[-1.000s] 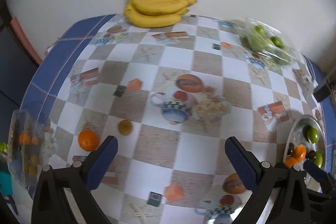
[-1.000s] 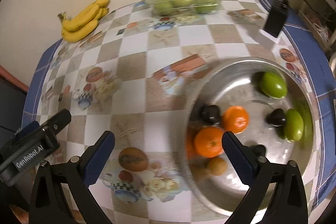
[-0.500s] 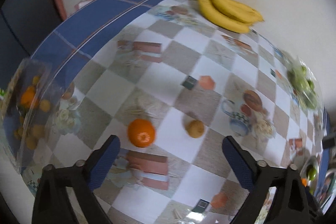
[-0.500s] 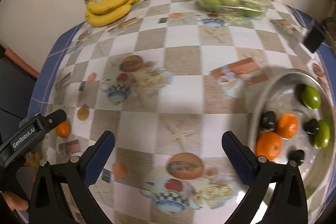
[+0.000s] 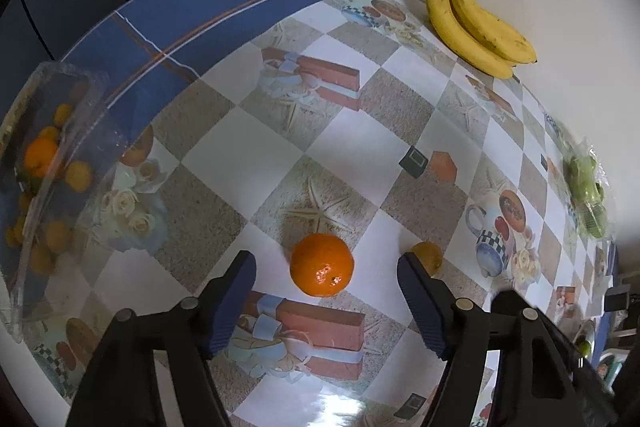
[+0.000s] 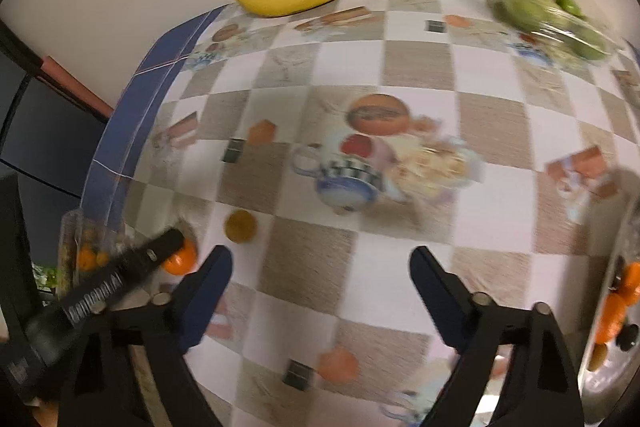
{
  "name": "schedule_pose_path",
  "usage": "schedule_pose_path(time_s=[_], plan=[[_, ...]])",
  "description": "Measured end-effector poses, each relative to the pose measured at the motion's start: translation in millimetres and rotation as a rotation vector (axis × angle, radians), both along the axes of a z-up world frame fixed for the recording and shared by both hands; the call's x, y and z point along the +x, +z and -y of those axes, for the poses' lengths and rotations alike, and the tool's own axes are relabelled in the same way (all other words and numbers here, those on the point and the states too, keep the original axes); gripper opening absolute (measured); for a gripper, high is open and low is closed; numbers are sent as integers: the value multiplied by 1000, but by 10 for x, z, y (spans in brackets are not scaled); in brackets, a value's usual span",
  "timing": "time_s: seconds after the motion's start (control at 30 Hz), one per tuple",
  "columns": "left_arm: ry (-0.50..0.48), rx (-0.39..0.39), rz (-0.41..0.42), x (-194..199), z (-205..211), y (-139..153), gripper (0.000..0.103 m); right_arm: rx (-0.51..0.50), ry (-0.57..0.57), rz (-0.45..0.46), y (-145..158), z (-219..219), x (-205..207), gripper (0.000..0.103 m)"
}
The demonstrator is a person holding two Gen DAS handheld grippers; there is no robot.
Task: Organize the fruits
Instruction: 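Grasp a loose orange with the left gripper while the right gripper grasps a small yellow fruit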
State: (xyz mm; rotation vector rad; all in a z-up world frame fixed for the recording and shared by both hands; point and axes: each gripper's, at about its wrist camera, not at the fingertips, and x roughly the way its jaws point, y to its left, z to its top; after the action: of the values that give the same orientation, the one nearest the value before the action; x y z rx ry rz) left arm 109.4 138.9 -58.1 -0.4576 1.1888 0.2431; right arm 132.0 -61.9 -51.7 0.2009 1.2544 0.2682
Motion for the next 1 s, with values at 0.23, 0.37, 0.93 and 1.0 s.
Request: schedule_pose_path(time_s=[0.23, 0.37, 0.93, 1.0], plan=[[1, -9, -16, 5, -38, -93, 58, 10, 38, -38, -112, -263, 149, 63], [0, -32, -19, 11, -43, -142, 46, 17, 51, -56, -182, -369, 200, 53], [24, -62, 4, -53, -153, -106, 38, 73, 72, -99, -289, -571, 281, 29], [30, -57, 9, -65, -170, -91, 38, 70, 75, -102, -307, -587, 275, 29]])
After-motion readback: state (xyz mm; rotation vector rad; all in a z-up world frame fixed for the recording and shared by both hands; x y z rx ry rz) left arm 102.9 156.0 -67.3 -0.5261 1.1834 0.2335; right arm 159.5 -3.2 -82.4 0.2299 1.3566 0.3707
